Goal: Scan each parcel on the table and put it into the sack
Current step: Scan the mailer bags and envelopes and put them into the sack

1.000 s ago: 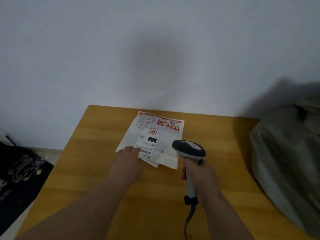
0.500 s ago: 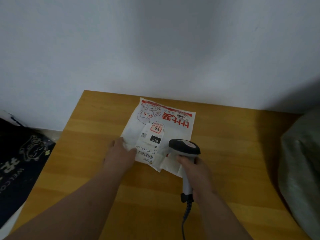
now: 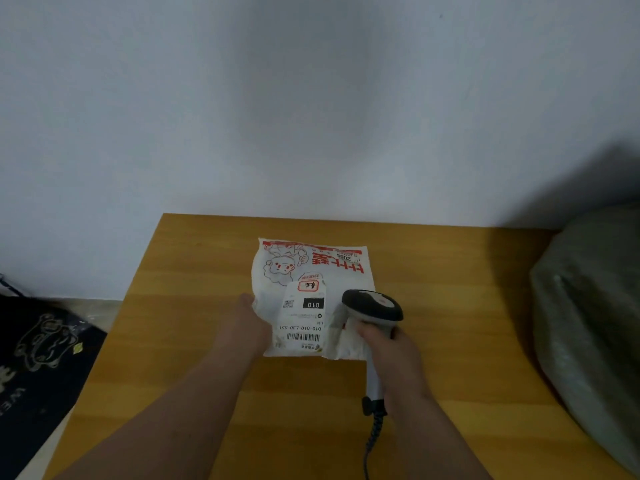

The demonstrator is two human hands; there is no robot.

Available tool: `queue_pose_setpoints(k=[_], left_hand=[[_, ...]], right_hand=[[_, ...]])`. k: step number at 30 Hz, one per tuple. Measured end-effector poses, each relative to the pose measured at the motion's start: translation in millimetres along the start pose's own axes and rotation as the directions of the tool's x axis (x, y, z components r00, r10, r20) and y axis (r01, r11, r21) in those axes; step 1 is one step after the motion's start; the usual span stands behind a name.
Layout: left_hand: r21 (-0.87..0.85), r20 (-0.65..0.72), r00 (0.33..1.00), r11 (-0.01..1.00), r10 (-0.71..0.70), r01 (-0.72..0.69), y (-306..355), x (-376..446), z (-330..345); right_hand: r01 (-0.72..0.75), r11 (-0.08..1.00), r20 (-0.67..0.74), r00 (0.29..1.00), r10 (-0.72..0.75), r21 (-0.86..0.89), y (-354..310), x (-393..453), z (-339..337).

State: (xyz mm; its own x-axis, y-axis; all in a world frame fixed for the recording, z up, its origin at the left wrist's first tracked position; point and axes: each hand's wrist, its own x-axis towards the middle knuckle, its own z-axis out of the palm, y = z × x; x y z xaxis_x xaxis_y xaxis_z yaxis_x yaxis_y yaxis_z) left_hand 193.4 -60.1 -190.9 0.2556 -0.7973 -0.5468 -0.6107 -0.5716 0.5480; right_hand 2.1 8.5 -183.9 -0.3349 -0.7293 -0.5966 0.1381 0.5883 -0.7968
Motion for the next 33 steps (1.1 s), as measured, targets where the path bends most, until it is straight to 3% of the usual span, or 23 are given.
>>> queue_pose_setpoints(k=[6, 10, 17, 24, 29, 33], left_hand=[[0.018, 0.021, 0.997, 0.997, 0.078, -0.078, -3.1, -17.2, -9.9], [-0.003, 0.028, 0.976, 0.976, 0.218, -0.218, -9.3, -35.9, -20.1], [-0.006, -0.01, 0.878, 0.878, 0.479, -0.479, -5.3, -80.0, -43.8], [-0.101, -0.101, 0.84, 0.834, 0.533, -0.542, -13.2, -109.7, -62.6], [-0.2, -0.183, 0.761, 0.734, 0.623, -0.649, -11.9, -134.9, -65.8], [-0.297, -0.177, 0.752, 0.694, 0.634, -0.656, -2.6, -156.0, -60.8]], right_hand=[[0.085, 0.996, -0.086, 0.993, -0.082, 0.026, -2.9, -28.4, 1.5], [0.121, 0.991, -0.13, 0.985, -0.112, 0.057, -0.9, -50.2, 2.9], [0.225, 0.97, -0.235, 0.952, -0.198, 0.093, 2.3, -92.8, 5.3], [0.247, 0.958, -0.259, 0.944, -0.204, 0.143, 6.0, -132.8, 4.4], [0.262, 0.952, -0.262, 0.941, -0.215, 0.158, 5.7, -159.9, -5.5], [0.283, 0.941, -0.301, 0.928, -0.22, 0.185, 0.4, -175.6, -24.5]])
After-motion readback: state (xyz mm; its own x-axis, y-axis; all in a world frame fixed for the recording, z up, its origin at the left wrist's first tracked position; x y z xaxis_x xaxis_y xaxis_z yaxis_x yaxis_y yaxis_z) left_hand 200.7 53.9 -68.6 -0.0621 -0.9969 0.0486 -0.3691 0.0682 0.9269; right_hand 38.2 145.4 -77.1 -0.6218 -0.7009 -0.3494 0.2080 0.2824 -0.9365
